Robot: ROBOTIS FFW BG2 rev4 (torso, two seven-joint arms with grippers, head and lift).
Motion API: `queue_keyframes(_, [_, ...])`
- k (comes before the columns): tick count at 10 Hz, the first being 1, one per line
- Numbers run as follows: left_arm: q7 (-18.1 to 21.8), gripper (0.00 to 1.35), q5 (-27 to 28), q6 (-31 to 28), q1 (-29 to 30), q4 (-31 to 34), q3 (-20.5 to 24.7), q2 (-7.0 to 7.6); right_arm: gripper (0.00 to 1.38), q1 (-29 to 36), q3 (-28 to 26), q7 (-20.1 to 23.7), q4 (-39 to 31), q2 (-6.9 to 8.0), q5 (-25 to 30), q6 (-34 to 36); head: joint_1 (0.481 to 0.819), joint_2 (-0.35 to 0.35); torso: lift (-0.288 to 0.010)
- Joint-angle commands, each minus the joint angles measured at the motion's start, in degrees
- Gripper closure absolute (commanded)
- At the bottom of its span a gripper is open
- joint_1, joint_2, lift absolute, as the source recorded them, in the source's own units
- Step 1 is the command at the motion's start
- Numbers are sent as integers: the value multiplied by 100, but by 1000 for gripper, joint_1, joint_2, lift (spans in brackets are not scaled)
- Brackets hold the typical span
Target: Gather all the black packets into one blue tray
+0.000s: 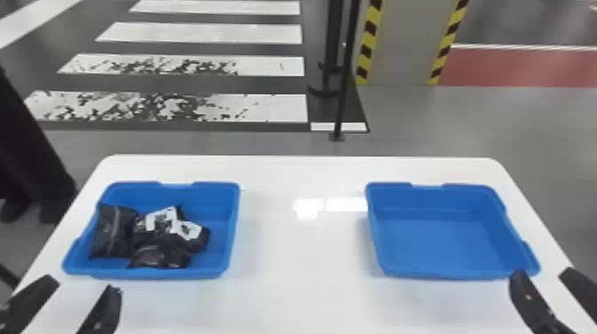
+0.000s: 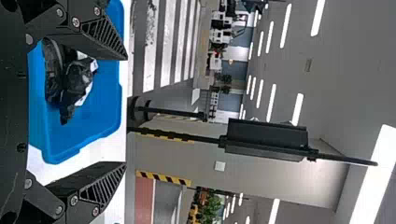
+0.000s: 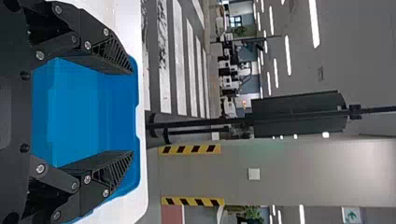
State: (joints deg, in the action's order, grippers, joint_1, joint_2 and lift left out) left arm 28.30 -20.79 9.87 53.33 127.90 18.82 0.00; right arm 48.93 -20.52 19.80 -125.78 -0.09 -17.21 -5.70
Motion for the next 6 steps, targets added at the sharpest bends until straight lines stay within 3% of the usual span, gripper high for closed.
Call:
queue_keyframes(1, [-8,243,0,-72,264,154,-19,-15,463,563,7,-345,-183,14,-5,-626,695,-84,-110])
queue_keyframes(4, [-43,243,205,-86,376,295,106,-15,463,1013,-62,-512,-99,14,87,-1174,695,-136,-110])
queue_keyframes(6, [-70,243,240,-16,362,295,163,-15,463,1069,-50,-574,0,14,75,-1188,695,-140,-110])
